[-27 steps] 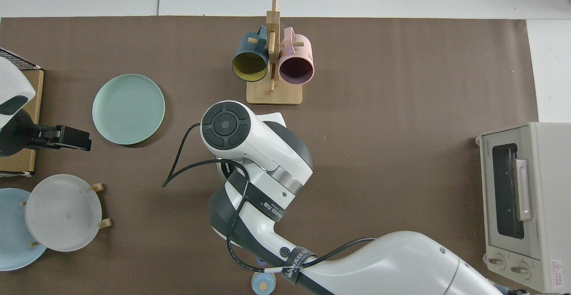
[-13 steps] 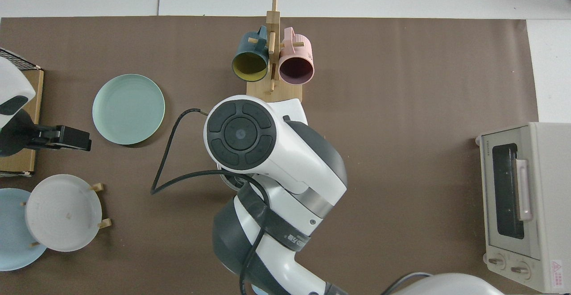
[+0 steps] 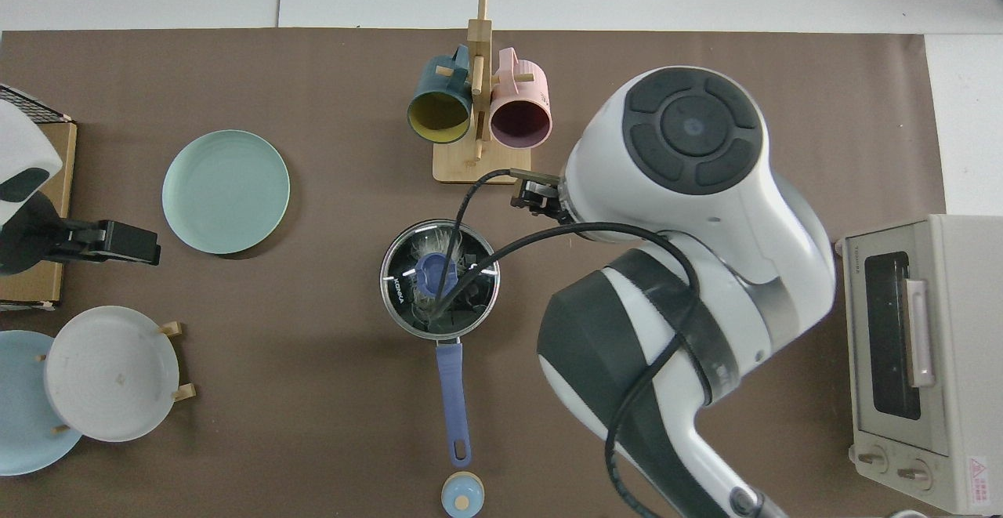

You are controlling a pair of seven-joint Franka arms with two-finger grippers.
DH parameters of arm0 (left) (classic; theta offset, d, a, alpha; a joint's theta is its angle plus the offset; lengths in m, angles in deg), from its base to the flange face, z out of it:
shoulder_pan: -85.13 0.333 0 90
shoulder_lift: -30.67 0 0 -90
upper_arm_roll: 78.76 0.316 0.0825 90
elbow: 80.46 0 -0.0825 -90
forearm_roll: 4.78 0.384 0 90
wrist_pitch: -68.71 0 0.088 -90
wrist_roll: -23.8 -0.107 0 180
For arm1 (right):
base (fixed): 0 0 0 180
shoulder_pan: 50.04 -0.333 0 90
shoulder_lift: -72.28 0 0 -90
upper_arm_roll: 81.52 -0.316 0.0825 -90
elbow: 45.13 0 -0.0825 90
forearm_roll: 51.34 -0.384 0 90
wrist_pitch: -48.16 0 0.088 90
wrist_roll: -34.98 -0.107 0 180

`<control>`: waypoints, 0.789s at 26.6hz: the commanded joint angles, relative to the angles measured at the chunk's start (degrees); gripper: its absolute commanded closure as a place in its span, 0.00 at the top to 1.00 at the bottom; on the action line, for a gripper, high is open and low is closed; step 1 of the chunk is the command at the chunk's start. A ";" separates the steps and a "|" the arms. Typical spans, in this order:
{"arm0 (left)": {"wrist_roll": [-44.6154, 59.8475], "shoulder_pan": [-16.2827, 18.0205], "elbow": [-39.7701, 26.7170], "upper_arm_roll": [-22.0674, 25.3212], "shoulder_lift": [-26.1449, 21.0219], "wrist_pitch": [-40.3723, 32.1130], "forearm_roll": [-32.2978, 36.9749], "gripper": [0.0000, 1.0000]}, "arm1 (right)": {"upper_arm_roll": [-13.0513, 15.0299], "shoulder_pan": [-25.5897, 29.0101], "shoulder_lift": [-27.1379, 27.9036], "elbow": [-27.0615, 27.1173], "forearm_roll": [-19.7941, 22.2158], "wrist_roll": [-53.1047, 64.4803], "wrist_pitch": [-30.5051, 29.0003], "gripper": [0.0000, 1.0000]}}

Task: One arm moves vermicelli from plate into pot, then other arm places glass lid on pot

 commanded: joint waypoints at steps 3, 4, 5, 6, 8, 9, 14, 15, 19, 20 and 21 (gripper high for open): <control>-0.36 -0.67 -0.43 0.38 0.80 0.01 1.17 1.00 | 9.36 0.71 -10.61 -11.64 -3.97 16.77 2.25 1.00; -0.36 -0.67 -0.43 0.38 0.80 0.01 1.17 1.00 | 10.76 0.71 -10.96 -11.73 -3.97 18.44 2.60 1.00; -0.36 -0.67 -0.35 0.38 0.80 0.01 1.17 1.00 | 12.25 0.71 -11.40 -11.90 -3.97 20.20 3.04 1.00; -0.36 -0.67 -0.34 0.38 0.80 0.01 1.17 1.00 | 14.01 0.62 -11.93 -12.08 -3.97 22.57 3.39 1.00; -0.36 -0.67 -0.43 0.38 0.80 0.01 1.17 1.00 | 16.91 0.62 -12.98 -12.52 -3.97 27.31 3.66 1.00; -0.36 -0.67 -0.35 0.38 0.80 0.01 1.17 1.00 | 18.41 0.62 -13.60 -12.78 -4.06 29.51 3.83 1.00; -0.36 -0.67 -0.35 0.38 0.80 0.01 1.17 1.00 | 24.04 0.71 -15.27 -12.87 -4.06 36.91 5.68 1.00; -0.36 -0.67 -0.34 0.38 0.80 0.01 1.17 1.00 | 24.83 0.71 -15.45 -12.79 -4.06 37.87 5.68 1.00; -0.36 -0.76 -0.34 0.38 0.80 0.01 1.17 1.00 | 27.29 0.80 -17.03 -12.17 -4.32 41.13 5.68 1.00; -0.36 -0.67 -0.34 0.38 0.80 0.01 1.17 1.00 | 27.73 0.97 -17.21 -11.56 -4.67 41.57 5.77 1.00; -0.36 -0.67 -0.43 0.38 0.80 0.01 1.17 1.00 | 28.09 1.32 -17.30 -10.77 -4.94 41.58 6.03 1.00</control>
